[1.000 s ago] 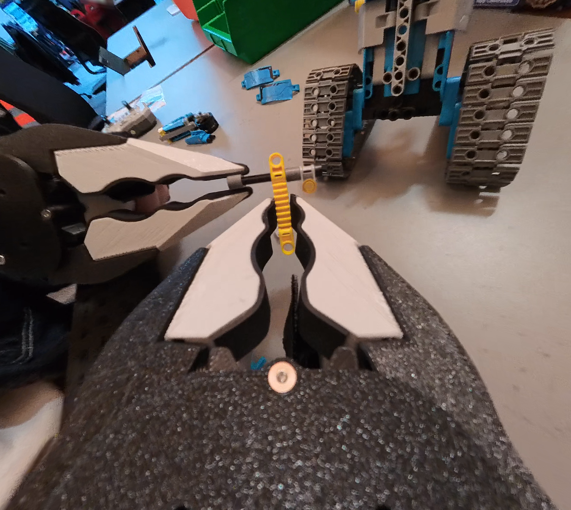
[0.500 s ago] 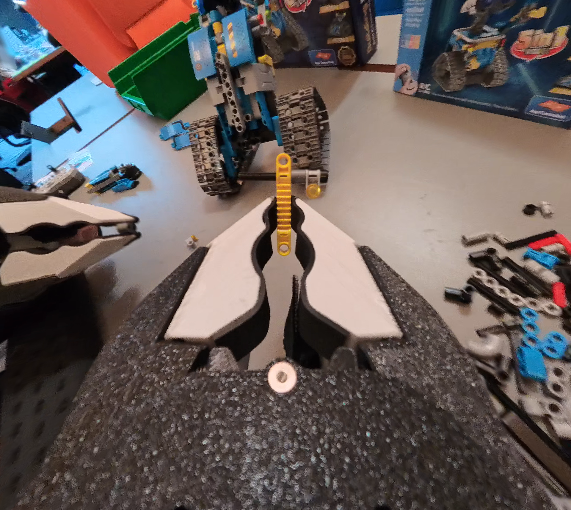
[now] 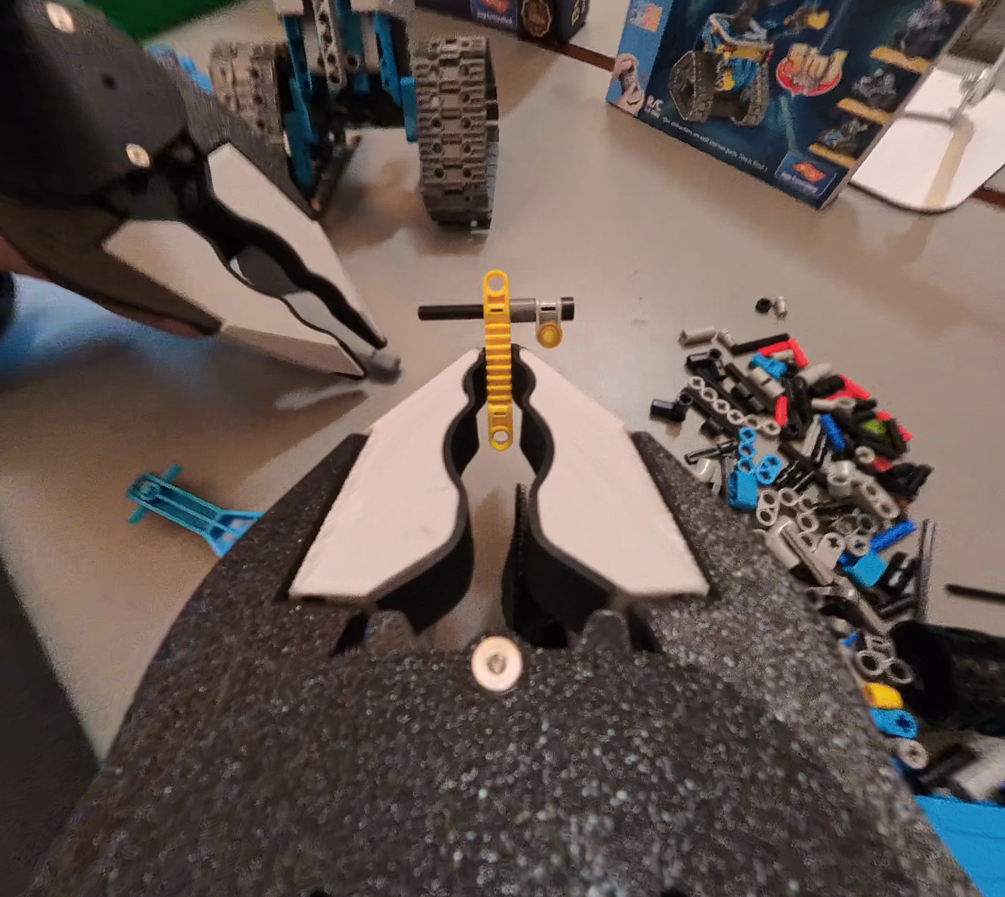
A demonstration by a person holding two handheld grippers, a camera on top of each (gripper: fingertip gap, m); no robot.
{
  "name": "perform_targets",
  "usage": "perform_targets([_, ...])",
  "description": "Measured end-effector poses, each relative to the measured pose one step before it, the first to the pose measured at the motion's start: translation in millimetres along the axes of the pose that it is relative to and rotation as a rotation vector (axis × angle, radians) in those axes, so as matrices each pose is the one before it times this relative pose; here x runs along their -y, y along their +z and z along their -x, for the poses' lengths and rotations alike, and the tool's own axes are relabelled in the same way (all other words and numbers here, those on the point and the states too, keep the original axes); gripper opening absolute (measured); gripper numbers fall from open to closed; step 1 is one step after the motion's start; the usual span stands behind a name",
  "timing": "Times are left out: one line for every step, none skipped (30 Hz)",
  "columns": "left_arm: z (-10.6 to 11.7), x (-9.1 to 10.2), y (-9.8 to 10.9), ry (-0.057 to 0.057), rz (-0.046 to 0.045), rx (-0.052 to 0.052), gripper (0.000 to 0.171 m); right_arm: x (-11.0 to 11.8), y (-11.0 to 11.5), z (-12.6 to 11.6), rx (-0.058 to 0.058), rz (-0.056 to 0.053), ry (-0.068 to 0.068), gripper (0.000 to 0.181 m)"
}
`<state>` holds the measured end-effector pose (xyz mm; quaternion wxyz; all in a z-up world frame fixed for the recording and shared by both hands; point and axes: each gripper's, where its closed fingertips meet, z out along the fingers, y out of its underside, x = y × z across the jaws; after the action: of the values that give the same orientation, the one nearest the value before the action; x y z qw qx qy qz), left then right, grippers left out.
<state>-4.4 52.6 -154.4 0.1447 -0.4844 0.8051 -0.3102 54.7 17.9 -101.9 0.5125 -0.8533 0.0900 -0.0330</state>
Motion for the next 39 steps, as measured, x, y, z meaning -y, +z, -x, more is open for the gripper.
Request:
perform_targets([-0.90,0.31,-0.65,-0.0087,-0.00697,-0.0059,0.016,-0.37,1.64,3.11,-0.0246,0.0166,-0.0646,0.006])
perform_targets([1.05,0.47,-1.94,-0.0134,-0.01304,0.0058,0.022,0.90,1.13,3.84,-0.0252,0.0113,-0.0709,0.006])
perform_targets([1.38,4.10,-4.05,-0.0164,-0.04071,0.0063,0.029,3.01,0.55,4.23,-0.0241,0.0004,-0.0647,0.006])
perform_targets([-2.23,8.69,-6.35,-0.0246,-0.07157,-0.0210,0.032,4.72,-0.04,4.36,-0.0202,-0.0090,-0.0477,0.006])
perform_targets([-6.86,13.00,-8.52,-0.0435,-0.09858,-0.0556,0.034,5.79,-0.56,5.22,-0.0088,-0.0155,-0.0293,0.006])
perform_targets([-10.34,15.35,-9.43,-0.0613,-0.11067,-0.0818,0.036,6.60,-0.83,4.64,-0.0070,-0.0210,-0.0123,0.006])
perform_targets([-12.77,14.23,-8.30,-0.0669,-0.09977,-0.0966,0.036,6.06,-0.88,4.47,-0.0022,-0.0198,-0.0066,0.006])
perform_targets([-12.30,10.79,-5.87,-0.0605,-0.07553,-0.0901,0.036,5.01,-0.76,3.08,-0.0075,-0.0150,-0.0123,0.006])
perform_targets([-6.68,7.21,-3.34,-0.0498,-0.05289,-0.0525,0.036,4.11,-0.71,2.60,-0.0083,-0.0131,-0.0167,0.006])
perform_targets([-1.58,4.54,-1.78,-0.0366,-0.03745,-0.0202,0.036,4.07,-0.79,2.92,-0.0048,-0.0140,-0.0233,0.006])
perform_targets([0.06,2.73,-0.91,-0.0261,-0.02338,-0.0113,0.036,3.36,-0.81,2.14,-0.0086,-0.0109,-0.0283,0.006])
perform_targets([-0.54,2.22,-0.49,-0.0183,-0.01589,-0.0144,0.035,2.77,-0.84,1.09,-0.0150,-0.0083,-0.0290,0.006])
perform_targets([-2.24,1.94,-0.52,-0.0086,-0.01378,-0.0220,0.028,3.26,-0.88,1.50,-0.0094,-0.0121,-0.0237,0.006])
perform_targets([-1.45,0.78,-0.34,-0.0030,-0.00619,-0.0135,0.021,4.66,-1.34,3.74,0.0081,-0.0218,-0.0167,0.006])
perform_targets([1.30,-0.12,-0.24,-0.0021,-0.00126,0.0057,0.020,6.03,-1.74,5.53,0.0189,-0.0297,-0.0179,0.005])
perform_targets([0.52,0.37,-0.76,0.0007,-0.00501,0.0032,0.018,3.14,-1.32,1.27,-0.0081,-0.0122,-0.0244,0.005])
perform_targets([-1.31,0.41,-1.16,0.0035,-0.00202,-0.0050,0.015,1.26,-0.82,-0.24,-0.0152,-0.0038,-0.0292,0.005])
perform_targets([-0.90,-1.46,-1.17,0.0207,0.01447,0.0055,0.014,0.02,0.04,1.29,-0.0015,0.0005,-0.0127,0.006])
perform_targets([0.79,-2.75,-1.50,0.0506,0.02499,0.0228,0.014,-1.69,1.08,3.12,0.0148,0.0048,0.0051,0.007])
perform_targets([2.40,-2.69,-2.02,0.0638,0.02550,0.0374,0.012,-2.43,1.01,3.85,0.0263,0.0019,0.0167,0.009])
perform_targets([3.90,-1.19,-2.82,0.0621,0.01724,0.0467,0.006,0.51,-0.67,4.38,0.0403,-0.0249,0.0278,0.017])
perform_targets([3.25,-1.12,-3.47,0.0661,0.02012,0.0392,0.006,3.19,-2.81,4.41,0.0564,-0.0456,0.0474,0.023])
perform_targets([1.60,-3.33,-3.49,0.0780,0.03452,0.0251,0.006,1.46,-3.10,0.33,0.0484,-0.0293,0.0678,0.026])
perform_targets([1.80,-5.00,-3.48,0.0864,0.04093,0.0300,0.006,1.23,-2.82,0.71,0.0650,-0.0214,0.0817,0.032])
perform_targets([0.85,-5.02,-3.41,0.0933,0.03593,0.0310,0.006,2.81,-2.72,3.47,0.0878,-0.0297,0.0919,0.041])
perform_targets([-4.15,-4.70,-3.21,0.0941,0.02734,0.0065,0.006,3.08,-2.48,2.52,0.0787,-0.0301,0.0958,0.045])
perform_targets([-5.31,-3.89,-2.73,0.0760,0.02143,0.0024,0.006,2.36,-1.81,4.59,0.0820,-0.0218,0.0847,0.039])
perform_targets([-3.17,-3.84,-1.85,0.0467,0.01988,0.0125,0.006,0.51,-0.32,6.48,0.0772,-0.0068,0.0607,0.033])
perform_targets([-4.78,-3.56,-1.01,0.0255,0.01493,-0.0064,0.006,-0.69,1.04,2.57,0.0306,0.0010,0.0292,0.032])
perform_targets([-4.76,-2.13,-0.61,0.0139,0.00468,-0.0120,0.006,-1.79,2.23,3.27,0.0167,0.0066,-0.0063,0.031])
perform_targets([-2.46,-0.21,-0.82,0.0114,-0.00404,-0.0014,0.006,-3.11,2.84,2.43,0.0019,0.0204,-0.0234,0.029])
perform_targets([-2.55,0.90,-0.94,0.0093,-0.00557,-0.0071,0.006,-1.86,2.63,1.41,-0.0077,0.0129,-0.0282,0.028])
perform_targets([-1.97,1.20,-0.95,0.0009,-0.00487,-0.0103,0.006,-1.66,2.28,2.76,0.0051,0.0115,-0.0217,0.024])
perform_targets([-0.38,0.94,-0.75,-0.0045,-0.00460,-0.0045,0.006,-2.74,1.82,0.60,-0.0018,0.0185,-0.0135,0.018])
perform_targets([-0.84,0.30,-0.56,-0.0031,-0.00089,-0.0086,0.006,-1.29,0.94,-0.92,-0.0089,0.0064,-0.0083,0.016])
perform_targets([-1.21,0.32,-0.42,0.0013,-0.00033,-0.0078,0.006,0.37,0.11,1.05,0.0063,-0.0040,-0.0016,0.016])
perform_targets([-0.95,0.84,-0.29,0.0051,-0.00359,-0.0032,0.006,1.11,-0.28,1.04,0.0086,-0.0059,0.0027,0.015])
perform_targets([-1.33,0.31,0.00,0.0032,-0.00040,-0.0047,0.006,2.14,-0.79,0.94,0.0051,-0.0121,-0.0040,0.014])
perform_targets([-1.39,0.16,0.27,0.0022,0.00101,-0.0051,0.006,1.59,-0.49,0.49,0.0003,-0.0089,-0.0053,0.012])
